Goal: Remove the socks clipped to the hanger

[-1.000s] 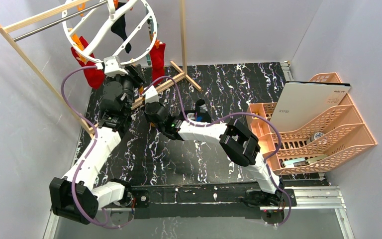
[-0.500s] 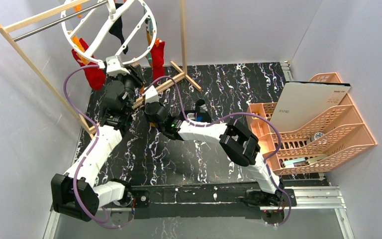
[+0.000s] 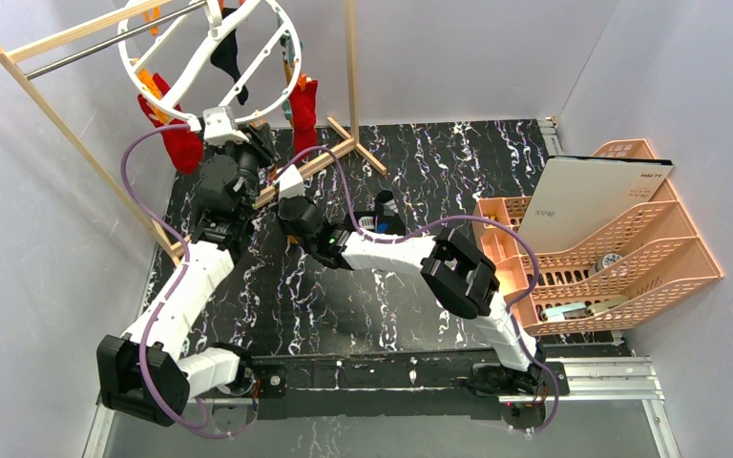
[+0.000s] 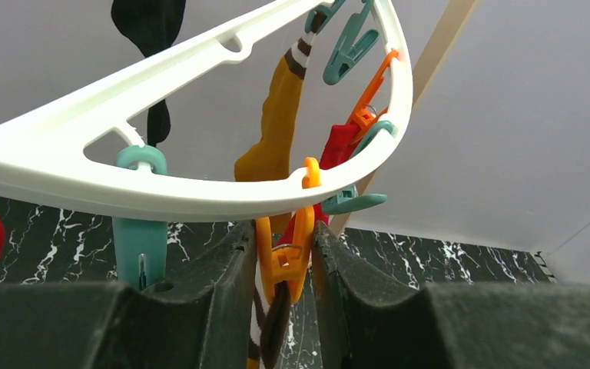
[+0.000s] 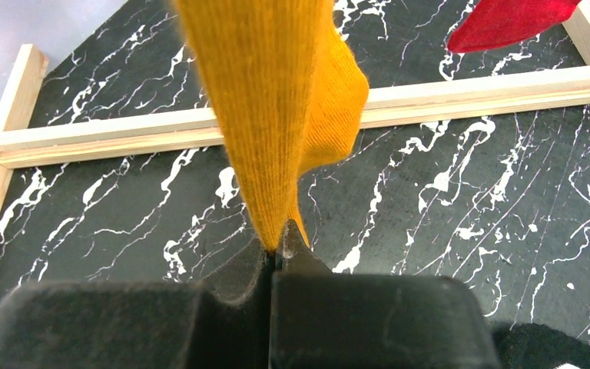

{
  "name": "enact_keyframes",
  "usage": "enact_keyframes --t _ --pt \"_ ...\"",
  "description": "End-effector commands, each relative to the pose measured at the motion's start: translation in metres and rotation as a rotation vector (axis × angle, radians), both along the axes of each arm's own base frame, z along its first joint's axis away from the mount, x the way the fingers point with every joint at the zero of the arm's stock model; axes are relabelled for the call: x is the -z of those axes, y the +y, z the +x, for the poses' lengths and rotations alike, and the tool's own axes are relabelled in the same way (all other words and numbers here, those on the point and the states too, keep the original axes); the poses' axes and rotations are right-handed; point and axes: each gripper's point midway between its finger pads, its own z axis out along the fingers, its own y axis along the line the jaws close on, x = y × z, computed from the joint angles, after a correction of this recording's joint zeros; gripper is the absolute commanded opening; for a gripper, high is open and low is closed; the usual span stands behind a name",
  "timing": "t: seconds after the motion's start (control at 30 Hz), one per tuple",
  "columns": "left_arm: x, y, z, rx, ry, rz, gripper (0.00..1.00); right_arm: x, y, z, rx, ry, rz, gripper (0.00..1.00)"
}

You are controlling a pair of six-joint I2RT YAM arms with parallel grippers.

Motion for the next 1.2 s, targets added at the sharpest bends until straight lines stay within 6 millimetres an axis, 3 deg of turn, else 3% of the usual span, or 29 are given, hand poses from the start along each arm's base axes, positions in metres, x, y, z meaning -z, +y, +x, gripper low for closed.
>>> enact_keyframes --t 0.0,0.13,0.27,0.4,0.63,0.67,0.73,0.77,0.8,0.93,1.03,1.17 --pt "-0.044 0.007 -0.015 -0.016 -0.105 -0.008 0.0 0.017 -0.007 -0.008 -0.002 0.026 -0.043 0.01" --pt "-0.05 0.011 -0.019 -0.032 -0.109 0.011 0.0 0.023 -0.027 -0.012 0.027 0.029 -0.075 0.01" --pt "-0.054 0.016 -0.026 -0.046 -0.106 0.036 0.0 0.025 -0.06 -0.017 0.078 0.027 -0.112 0.01" --pt "-0.059 0.028 -0.041 -0.094 -0.098 0.077 0.0 0.027 -0.105 -0.017 0.166 0.028 -0.173 0.01" --pt "-0.065 0.058 -0.068 -0.213 -0.069 0.165 0.0 0.003 -0.188 -0.006 0.329 0.015 -0.242 0.01" --pt "-0.065 0.063 -0.072 -0.232 -0.067 0.164 0.0 0.001 -0.196 -0.005 0.34 0.019 -0.252 0.17" --pt "-0.065 0.071 -0.077 -0.268 -0.059 0.199 0.0 -0.002 -0.208 -0.004 0.336 0.019 -0.273 0.73" --pt "-0.064 0.074 -0.079 -0.282 -0.054 0.207 0.03 -0.003 -0.211 -0.004 0.33 0.012 -0.279 0.95" --pt "-0.064 0.076 -0.081 -0.295 -0.05 0.213 0.05 -0.006 -0.212 -0.003 0.317 0.006 -0.283 0.98" --pt "-0.06 0.09 -0.085 -0.363 -0.024 0.242 0.08 -0.025 -0.195 -0.006 0.163 -0.026 -0.215 0.98" --pt "-0.056 0.099 -0.085 -0.414 -0.004 0.274 0.18 -0.056 -0.171 -0.013 -0.018 -0.043 -0.05 0.98" --pt "-0.051 0.111 -0.078 -0.465 0.023 0.308 0.56 -0.09 -0.135 -0.022 -0.208 -0.075 0.064 0.98"
